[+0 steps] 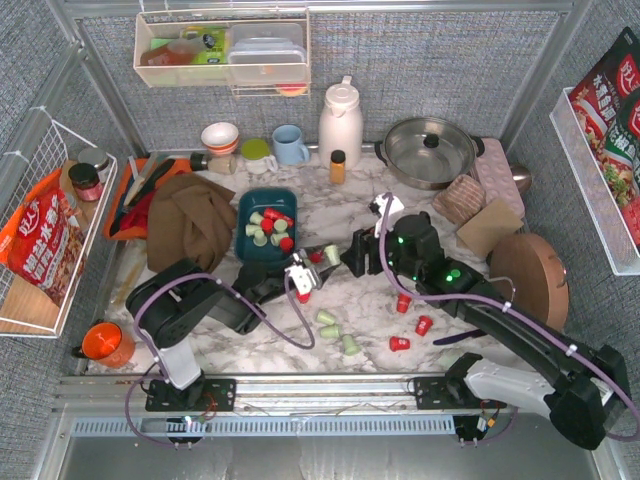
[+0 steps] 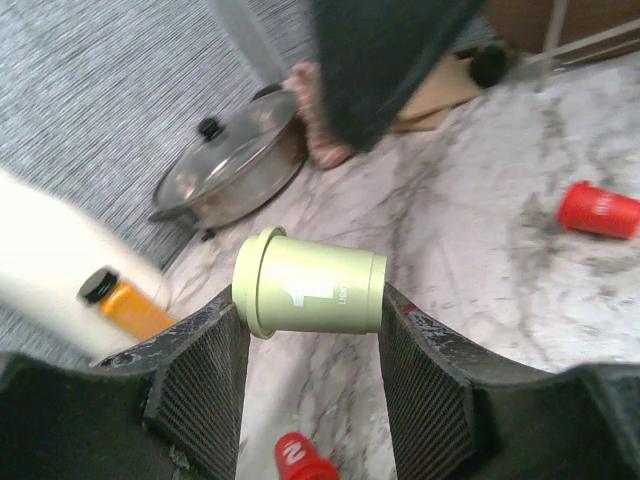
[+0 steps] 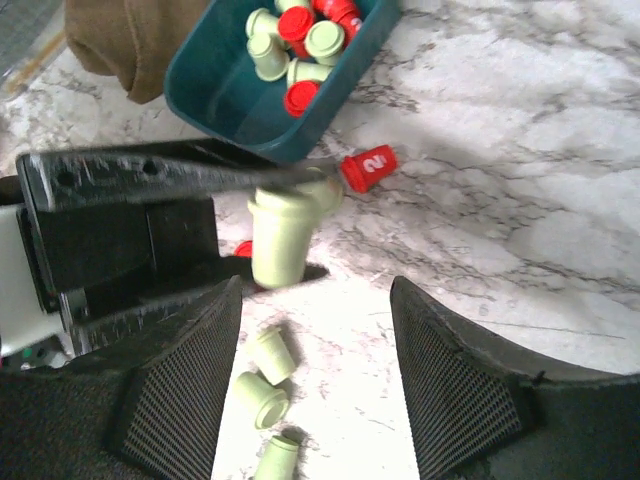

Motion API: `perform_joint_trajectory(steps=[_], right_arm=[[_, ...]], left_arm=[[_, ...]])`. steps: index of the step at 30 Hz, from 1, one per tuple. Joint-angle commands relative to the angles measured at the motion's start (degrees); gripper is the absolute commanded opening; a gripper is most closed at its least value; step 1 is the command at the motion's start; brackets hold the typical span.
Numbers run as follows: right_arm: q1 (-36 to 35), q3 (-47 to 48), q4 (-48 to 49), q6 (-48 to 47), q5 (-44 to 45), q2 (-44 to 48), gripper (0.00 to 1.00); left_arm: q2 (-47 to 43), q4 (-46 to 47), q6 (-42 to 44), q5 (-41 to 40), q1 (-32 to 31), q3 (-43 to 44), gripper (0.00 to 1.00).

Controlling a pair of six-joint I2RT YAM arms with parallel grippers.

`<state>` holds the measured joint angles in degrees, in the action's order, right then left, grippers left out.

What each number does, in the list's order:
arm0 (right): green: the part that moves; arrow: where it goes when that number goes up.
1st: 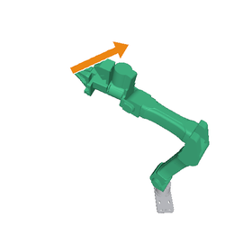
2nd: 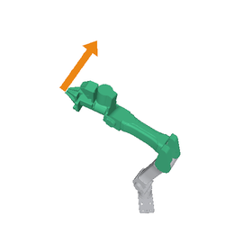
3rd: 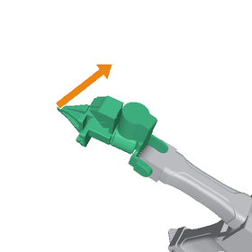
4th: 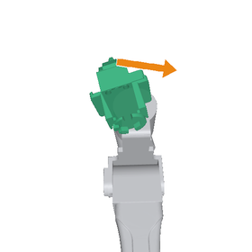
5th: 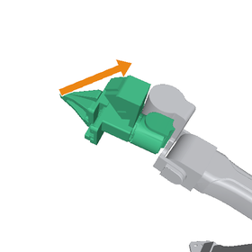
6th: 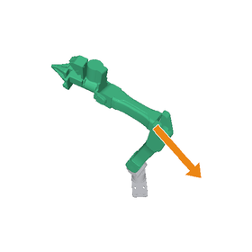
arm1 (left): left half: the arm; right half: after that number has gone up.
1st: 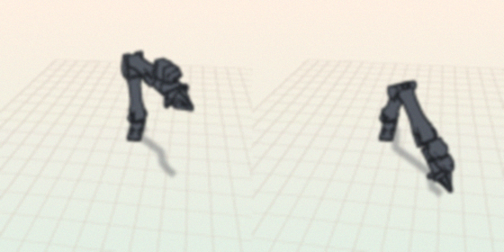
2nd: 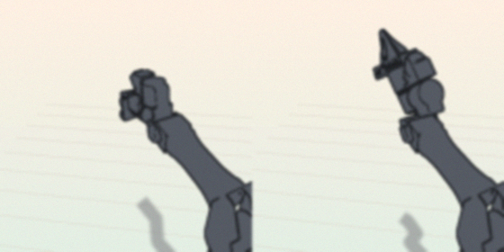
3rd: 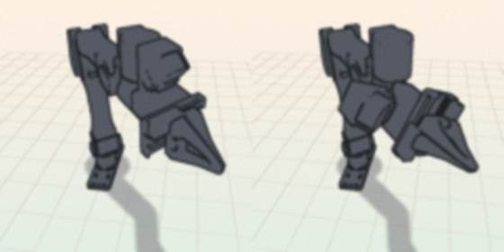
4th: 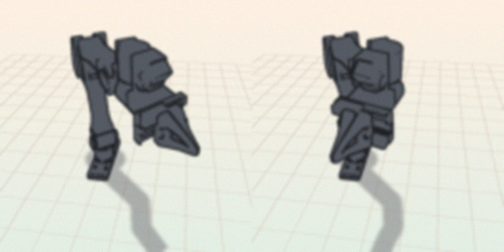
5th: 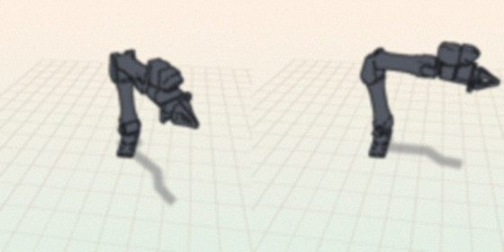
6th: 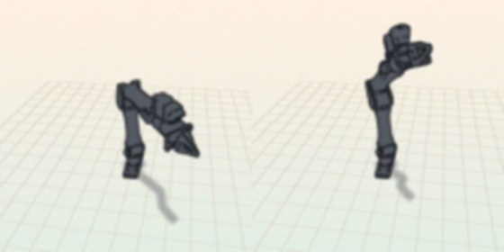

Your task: Mix the coffee capsules in the storage basket

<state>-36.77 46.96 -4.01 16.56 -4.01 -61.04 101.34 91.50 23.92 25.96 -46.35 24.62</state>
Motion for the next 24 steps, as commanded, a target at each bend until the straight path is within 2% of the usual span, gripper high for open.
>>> perform_joint_trajectory(steps=[1,4,7,9,12,17,20,22,24], right_arm=[[0.08,0.12,-3.48,-3.21,5.06,2.28,0.65],[0.15,-0.74,-3.77,-3.80,6.58,3.13,0.65],[0.17,-1.19,-3.56,-3.75,6.39,3.01,0.65],[0.12,-1.30,-3.27,-3.68,6.31,2.46,0.65],[0.12,-1.29,-2.65,-3.47,5.69,1.05,0.66],[0.14,-0.65,-2.41,-2.70,3.65,-2.65,0.66],[0.17,-0.64,-1.88,-2.20,2.12,-4.80,0.65],[0.05,-0.65,-1.32,-1.87,0.57,-6.70,0.65],[-0.08,-0.56,-0.41,-1.42,-1.81,-9.03,0.65]], left_arm=[[-0.63,1.69,-6.27,-14.10,2.12,0.43,0.23],[-4.81,-9.10,-13.90,-22.24,6.16,2.59,0.20],[-8.57,-30.36,-20.68,-27.99,10.79,7.78,0.18],[-8.89,-39.16,-23.23,-30.89,12.88,10.89,0.21],[-7.65,-47.21,-25.18,-32.10,15.38,14.59,0.29],[-3.30,-53.30,-26.55,-33.74,17.71,20.78,0.38],[-0.88,-51.69,-26.64,-34.95,18.78,22.53,0.51],[0.11,-50.55,-26.24,-34.74,19.53,23.58,0.56],[0.23,-49.34,-26.37,-34.39,20.33,24.29,0.74]])
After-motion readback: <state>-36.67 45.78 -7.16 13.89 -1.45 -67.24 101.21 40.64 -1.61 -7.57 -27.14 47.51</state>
